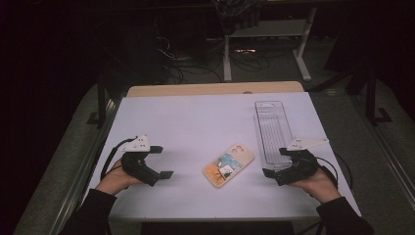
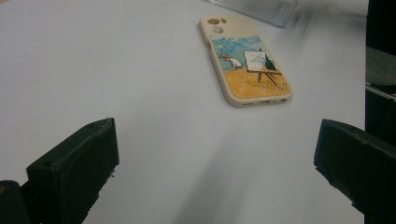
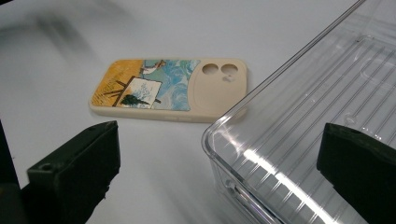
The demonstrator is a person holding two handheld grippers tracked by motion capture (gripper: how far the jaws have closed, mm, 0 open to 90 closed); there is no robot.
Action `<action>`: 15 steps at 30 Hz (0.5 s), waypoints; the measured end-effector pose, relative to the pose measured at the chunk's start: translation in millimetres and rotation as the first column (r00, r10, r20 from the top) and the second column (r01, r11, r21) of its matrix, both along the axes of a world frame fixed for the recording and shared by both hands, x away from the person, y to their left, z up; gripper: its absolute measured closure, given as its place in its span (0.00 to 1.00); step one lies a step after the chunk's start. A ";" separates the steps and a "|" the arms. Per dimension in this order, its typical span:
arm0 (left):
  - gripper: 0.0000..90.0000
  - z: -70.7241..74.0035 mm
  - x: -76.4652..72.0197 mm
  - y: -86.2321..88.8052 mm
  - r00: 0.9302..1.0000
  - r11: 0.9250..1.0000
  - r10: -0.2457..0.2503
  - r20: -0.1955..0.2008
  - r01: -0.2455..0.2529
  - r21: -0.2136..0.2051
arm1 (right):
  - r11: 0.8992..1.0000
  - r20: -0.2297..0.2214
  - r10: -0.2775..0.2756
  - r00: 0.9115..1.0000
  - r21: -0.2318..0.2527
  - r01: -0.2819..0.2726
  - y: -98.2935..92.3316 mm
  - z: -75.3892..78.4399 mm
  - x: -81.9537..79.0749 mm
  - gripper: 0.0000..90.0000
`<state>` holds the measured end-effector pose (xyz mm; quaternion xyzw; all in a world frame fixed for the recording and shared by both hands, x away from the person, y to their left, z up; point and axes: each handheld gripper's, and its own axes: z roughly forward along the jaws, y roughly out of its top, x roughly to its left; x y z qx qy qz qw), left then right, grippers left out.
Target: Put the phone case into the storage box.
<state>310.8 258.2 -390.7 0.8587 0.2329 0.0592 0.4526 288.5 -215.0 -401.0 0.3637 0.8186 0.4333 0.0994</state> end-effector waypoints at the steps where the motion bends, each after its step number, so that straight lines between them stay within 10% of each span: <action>1: 0.00 -0.1 0.4 0.2 1.000 1.000 -0.003 0.002 0.003 0.006 | 1.000 0.000 0.001 1.000 0.004 -0.001 0.1 0.6 0.0 0.00; 15: 0.00 -5.4 -0.2 -4.2 1.000 1.000 -0.011 -0.013 0.011 0.021 | 1.000 0.005 0.016 1.000 0.027 -0.016 8.4 11.2 1.6 0.00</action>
